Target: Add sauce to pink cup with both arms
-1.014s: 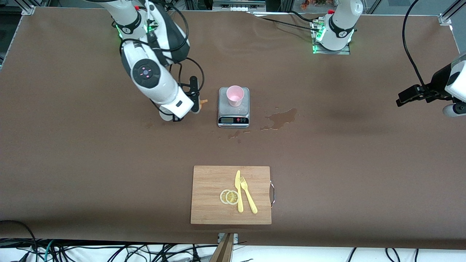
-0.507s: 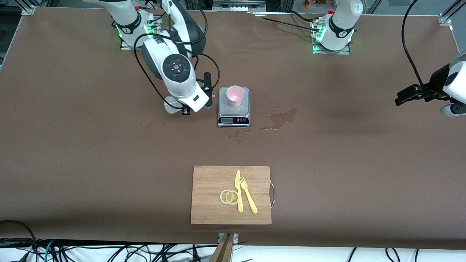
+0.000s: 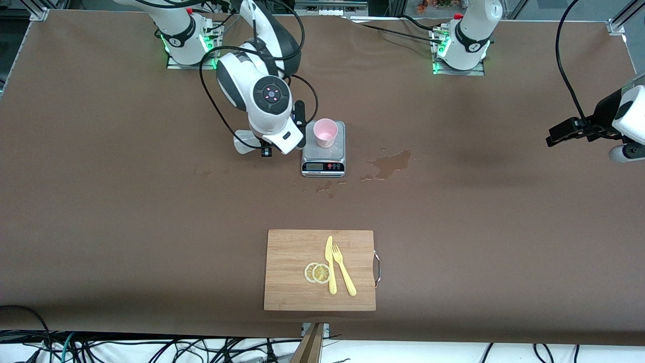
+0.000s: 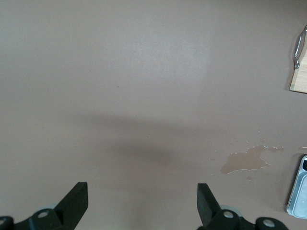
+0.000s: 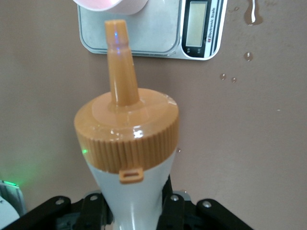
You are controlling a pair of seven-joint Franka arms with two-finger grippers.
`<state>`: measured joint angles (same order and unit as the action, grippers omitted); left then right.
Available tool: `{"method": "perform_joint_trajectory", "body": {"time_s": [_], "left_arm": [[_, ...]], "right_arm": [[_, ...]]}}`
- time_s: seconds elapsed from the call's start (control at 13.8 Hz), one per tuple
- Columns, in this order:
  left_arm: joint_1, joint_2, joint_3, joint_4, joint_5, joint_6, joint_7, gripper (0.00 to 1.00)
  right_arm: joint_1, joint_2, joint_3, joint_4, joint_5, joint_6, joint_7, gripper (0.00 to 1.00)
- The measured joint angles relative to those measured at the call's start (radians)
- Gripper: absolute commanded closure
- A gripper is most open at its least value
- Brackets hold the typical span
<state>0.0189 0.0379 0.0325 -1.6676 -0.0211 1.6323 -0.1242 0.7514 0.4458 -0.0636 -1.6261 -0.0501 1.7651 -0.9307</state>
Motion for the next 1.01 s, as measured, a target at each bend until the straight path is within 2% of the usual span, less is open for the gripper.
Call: {"method": "perform_joint_trajectory", "body": {"time_s": [0.36,0.65,1.01], "left_arm": [[0.000,0.001,-0.001,0.000,0.000,0.000,0.000,0.00],[0.000,0.003,-0.001,0.000,-0.001,0.000,0.000,0.00],[0.000,0.008,-0.001,0.000,-0.001,0.000,0.000,0.00]], "right_arm": [[0.043,0.062,0.000,0.063,-0.015,-0.029,0.054,0.86],[0.074,0.089,0.000,0.092,-0.083,-0.087,0.113,0.86],[0.115,0.110,-0.002,0.105,-0.127,-0.114,0.158,0.86]]}}
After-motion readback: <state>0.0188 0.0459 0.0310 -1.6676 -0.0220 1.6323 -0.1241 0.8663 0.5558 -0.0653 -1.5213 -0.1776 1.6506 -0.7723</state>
